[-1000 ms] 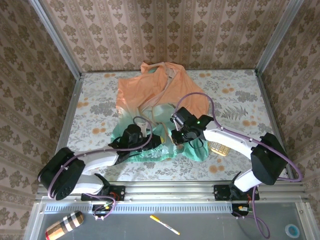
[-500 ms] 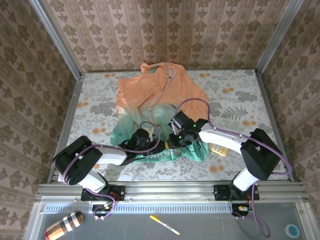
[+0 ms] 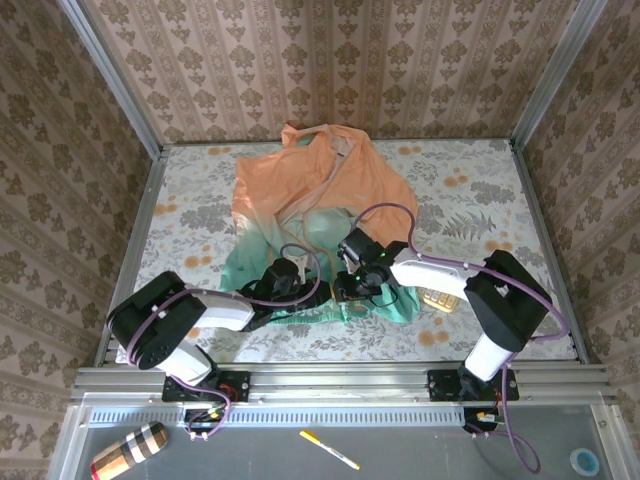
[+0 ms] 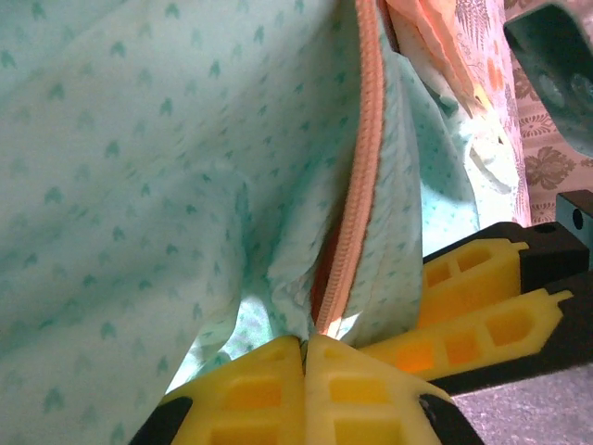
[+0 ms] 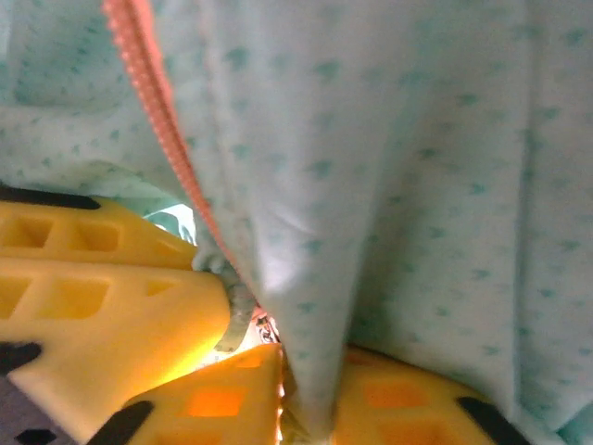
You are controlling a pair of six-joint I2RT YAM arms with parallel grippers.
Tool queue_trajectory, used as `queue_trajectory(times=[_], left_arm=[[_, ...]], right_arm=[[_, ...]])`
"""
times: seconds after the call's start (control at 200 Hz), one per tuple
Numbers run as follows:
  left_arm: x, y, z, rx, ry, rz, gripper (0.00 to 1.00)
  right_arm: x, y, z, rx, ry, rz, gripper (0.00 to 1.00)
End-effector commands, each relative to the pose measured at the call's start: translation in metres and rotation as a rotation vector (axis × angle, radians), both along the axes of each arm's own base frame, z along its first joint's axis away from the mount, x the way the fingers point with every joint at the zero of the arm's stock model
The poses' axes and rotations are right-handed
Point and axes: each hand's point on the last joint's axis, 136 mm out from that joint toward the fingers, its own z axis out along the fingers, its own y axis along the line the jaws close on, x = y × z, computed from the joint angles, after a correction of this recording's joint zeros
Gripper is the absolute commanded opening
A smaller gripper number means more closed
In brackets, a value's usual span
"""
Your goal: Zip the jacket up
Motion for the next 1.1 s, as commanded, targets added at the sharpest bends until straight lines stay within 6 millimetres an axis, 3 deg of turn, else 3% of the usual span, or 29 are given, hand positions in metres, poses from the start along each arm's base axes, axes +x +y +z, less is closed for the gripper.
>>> queue_trajectory(times=[0.0, 0.29, 0.47, 0.605, 0.835, 0.96, 1.095], left_arm=[[0.007, 0.001, 0.019, -0.051, -0.036, 0.014, 0.00], [0.017, 0.027, 0.059, -0.067, -0.117, 0.018, 0.00], [0.021, 0.038, 0.087, -0.137, -0.164, 0.020, 0.00], [0.021, 0.039, 0.101, -0.166, -0.195, 0.012, 0.00], [0.017, 0.034, 0.086, -0.157, -0.160, 0.002, 0.00], [0.005, 0.014, 0.069, -0.141, -0.136, -0.039, 0.00], [-0.008, -0.005, 0.039, -0.117, -0.090, -0.057, 0.00]], right_arm=[[0.001, -0.005, 0.004, -0.021, -0.032, 0.001, 0.04], [0.025, -0.001, 0.073, 0.124, -0.212, 0.016, 0.02], [0.031, 0.005, 0.097, 0.215, -0.230, 0.048, 0.06], [0.034, 0.003, 0.102, 0.241, -0.222, 0.048, 0.07], [0.032, 0.001, 0.094, 0.236, -0.183, 0.054, 0.08], [0.031, -0.005, 0.087, 0.222, -0.159, 0.035, 0.08], [0.031, -0.015, 0.077, 0.204, -0.121, -0.003, 0.09]])
